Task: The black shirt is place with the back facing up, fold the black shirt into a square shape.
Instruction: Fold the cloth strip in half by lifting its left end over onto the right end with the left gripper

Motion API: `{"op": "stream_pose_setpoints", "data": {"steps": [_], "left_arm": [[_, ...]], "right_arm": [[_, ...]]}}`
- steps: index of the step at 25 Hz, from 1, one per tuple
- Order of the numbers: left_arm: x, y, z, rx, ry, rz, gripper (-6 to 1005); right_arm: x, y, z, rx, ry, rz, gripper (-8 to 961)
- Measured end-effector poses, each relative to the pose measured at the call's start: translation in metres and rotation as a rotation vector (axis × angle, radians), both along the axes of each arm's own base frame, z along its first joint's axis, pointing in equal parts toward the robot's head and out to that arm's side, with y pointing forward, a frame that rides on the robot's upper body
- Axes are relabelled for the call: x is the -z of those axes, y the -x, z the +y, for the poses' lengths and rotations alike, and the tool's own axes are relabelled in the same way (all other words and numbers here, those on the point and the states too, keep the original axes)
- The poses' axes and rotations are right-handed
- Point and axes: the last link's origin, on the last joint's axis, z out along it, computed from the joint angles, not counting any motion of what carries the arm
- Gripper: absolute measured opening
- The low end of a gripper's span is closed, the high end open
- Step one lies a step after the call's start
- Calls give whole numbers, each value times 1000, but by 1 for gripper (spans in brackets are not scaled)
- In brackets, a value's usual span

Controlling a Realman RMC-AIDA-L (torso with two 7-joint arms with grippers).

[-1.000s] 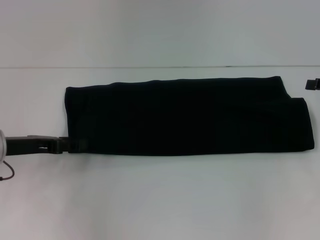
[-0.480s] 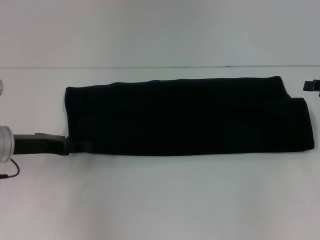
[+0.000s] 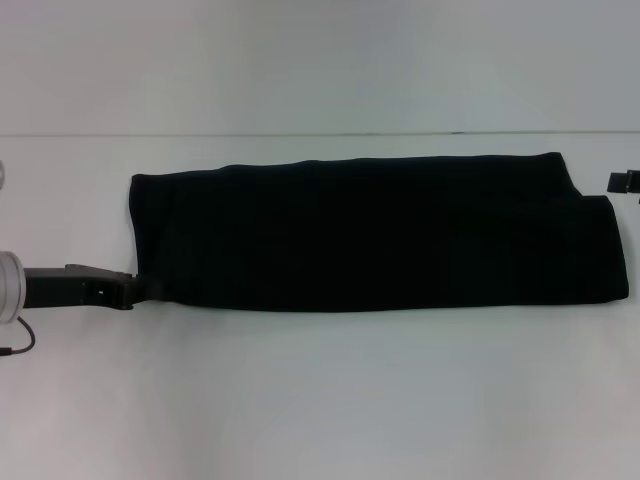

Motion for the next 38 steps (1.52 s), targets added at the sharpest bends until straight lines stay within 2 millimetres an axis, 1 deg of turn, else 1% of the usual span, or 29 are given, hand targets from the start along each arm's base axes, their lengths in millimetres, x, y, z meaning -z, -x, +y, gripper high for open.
{"op": "stream_pose_setpoints", "data": {"steps": [2, 7, 13, 15, 16, 18, 22, 26, 32, 38], "left_arm": [[0, 1, -1, -3, -1, 0, 252], [-2, 6, -3, -13, 3, 17, 36], [-2, 7, -5, -14, 13, 18, 3], [-3, 7, -5, -15, 13, 18, 3], [-3, 7, -5, -15, 14, 18, 3], [-3, 8, -6, -16, 16, 20, 3], [-2, 9, -6, -19, 17, 26, 3], [-2, 10, -6, -20, 19, 28, 3], [-3, 10, -5, -18, 15, 32, 3], [-3, 10, -5, -15, 15, 34, 2]], "right_arm": [[0, -2, -3, -3, 13, 0, 692], [1, -2, -12, -36, 75, -18, 690], [8, -10, -20, -16, 141, -68, 687], [11, -11, -21, -12, 143, -73, 632], [12, -11, -20, -10, 142, -74, 605], [15, -11, -19, -7, 138, -81, 605], [27, -11, -16, -3, 141, -104, 606], [39, -5, -11, -12, 135, -114, 606], [46, -2, -9, -13, 132, -111, 573], [45, -8, -13, 6, 120, -108, 349]]}}
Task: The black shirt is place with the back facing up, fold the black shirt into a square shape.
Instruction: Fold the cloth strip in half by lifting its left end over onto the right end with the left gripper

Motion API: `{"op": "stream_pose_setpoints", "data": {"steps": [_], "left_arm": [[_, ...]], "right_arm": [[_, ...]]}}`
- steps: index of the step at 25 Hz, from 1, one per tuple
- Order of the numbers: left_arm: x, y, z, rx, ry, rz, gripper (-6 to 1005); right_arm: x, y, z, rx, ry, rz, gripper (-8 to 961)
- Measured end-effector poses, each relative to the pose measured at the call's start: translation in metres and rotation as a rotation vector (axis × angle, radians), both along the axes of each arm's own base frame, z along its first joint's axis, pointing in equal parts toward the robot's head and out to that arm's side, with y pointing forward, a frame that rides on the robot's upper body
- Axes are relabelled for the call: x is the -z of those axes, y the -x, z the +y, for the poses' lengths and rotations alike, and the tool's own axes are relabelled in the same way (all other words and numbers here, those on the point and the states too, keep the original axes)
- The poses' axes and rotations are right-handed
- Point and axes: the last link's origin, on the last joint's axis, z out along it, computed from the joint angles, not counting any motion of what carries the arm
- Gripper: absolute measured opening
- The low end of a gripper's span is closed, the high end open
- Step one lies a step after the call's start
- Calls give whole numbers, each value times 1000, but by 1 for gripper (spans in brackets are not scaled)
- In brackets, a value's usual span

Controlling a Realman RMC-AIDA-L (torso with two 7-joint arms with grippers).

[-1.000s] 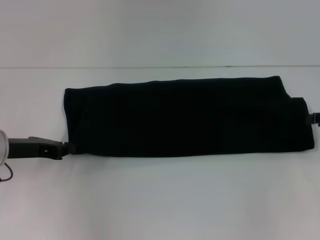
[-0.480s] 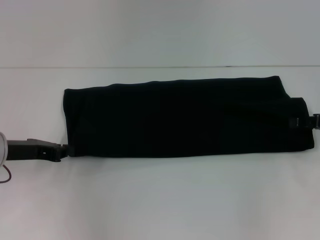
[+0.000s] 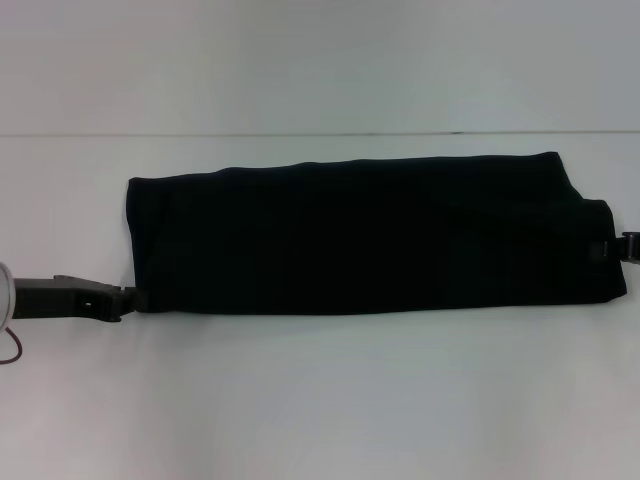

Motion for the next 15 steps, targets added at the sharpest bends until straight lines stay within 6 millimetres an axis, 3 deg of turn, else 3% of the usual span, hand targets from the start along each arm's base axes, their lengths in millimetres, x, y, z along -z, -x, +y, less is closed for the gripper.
{"op": "stream_pose_setpoints", "data": {"steps": [7, 15], "left_arm": [[0, 1, -3, 0, 11, -4, 2], [-7, 6, -10, -1, 29, 4, 2]], "right_arm": [[-7, -7, -6, 13, -3, 6, 12], [-17, -13, -15, 21, -1, 22, 29]]}}
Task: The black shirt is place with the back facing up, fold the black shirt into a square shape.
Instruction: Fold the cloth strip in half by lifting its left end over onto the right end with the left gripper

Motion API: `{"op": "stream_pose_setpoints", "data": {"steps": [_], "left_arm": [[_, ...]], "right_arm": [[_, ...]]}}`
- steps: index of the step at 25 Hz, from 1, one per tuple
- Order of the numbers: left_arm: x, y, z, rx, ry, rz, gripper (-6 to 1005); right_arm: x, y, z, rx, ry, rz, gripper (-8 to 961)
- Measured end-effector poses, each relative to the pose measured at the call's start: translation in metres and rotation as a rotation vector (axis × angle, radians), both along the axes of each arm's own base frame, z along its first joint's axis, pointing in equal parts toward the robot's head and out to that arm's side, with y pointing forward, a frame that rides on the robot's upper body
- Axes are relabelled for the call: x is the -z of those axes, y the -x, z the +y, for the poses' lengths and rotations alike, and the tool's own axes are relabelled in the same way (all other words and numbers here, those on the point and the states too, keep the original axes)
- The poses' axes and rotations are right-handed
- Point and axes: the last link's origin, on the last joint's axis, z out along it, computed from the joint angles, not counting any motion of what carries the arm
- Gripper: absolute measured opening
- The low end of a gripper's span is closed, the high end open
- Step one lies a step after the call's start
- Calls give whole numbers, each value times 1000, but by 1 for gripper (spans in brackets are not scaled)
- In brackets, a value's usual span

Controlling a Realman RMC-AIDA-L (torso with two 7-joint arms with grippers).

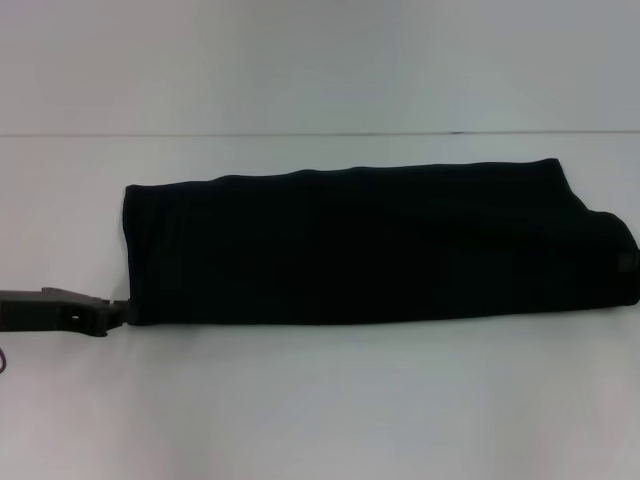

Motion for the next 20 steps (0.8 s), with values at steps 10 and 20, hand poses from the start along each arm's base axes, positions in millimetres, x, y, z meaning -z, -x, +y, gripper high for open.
{"op": "stream_pose_setpoints", "data": {"steps": [10, 20], "left_arm": [[-6, 6, -8, 5, 25, 7, 8], [-14, 4, -9, -26, 15, -33, 39]], "right_arm": [[-5, -2, -6, 5, 13, 22, 51], [-22, 5, -7, -23, 1, 51, 73]]}}
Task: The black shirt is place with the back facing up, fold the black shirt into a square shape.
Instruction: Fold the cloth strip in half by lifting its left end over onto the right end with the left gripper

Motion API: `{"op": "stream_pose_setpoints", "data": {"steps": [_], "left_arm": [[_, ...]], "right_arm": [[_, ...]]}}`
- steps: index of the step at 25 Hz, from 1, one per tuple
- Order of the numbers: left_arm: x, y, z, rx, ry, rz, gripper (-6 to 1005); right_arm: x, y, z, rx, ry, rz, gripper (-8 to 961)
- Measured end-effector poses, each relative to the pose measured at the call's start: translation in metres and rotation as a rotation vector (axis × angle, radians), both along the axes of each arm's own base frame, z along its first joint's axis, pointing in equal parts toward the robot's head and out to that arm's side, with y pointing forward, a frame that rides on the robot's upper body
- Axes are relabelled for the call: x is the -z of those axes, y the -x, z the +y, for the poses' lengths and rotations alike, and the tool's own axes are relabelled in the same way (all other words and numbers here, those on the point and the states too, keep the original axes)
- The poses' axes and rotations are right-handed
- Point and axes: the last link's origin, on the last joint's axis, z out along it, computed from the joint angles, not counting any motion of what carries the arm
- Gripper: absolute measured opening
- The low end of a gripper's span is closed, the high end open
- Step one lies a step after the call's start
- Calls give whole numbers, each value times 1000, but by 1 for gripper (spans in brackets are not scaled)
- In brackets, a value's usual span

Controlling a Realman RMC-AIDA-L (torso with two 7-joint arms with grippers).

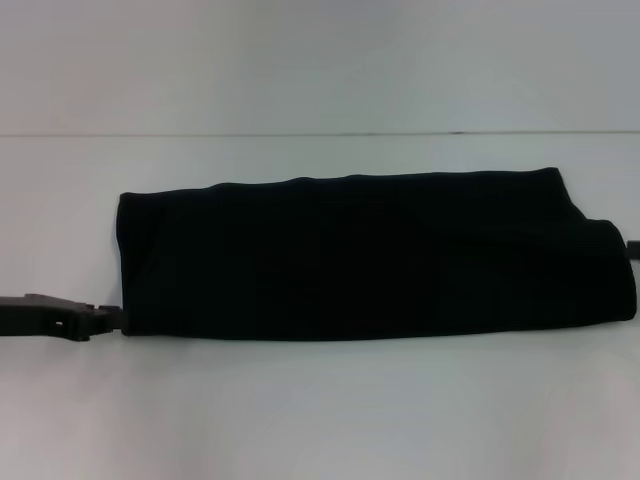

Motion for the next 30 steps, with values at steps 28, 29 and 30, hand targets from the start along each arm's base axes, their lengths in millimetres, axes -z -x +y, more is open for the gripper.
{"op": "stream_pose_setpoints", "data": {"steps": [28, 29, 30], "left_arm": [[-23, -44, 51, 22, -147, -53, 739], [-22, -45, 51, 23, -147, -55, 739], [-22, -45, 51, 25, -146, -56, 739]], "right_arm": [[-12, 22, 39, -18, -167, 26, 679], [-6, 22, 43, -7, -170, 17, 677], [1, 22, 48, 4, -173, 1, 675]]}}
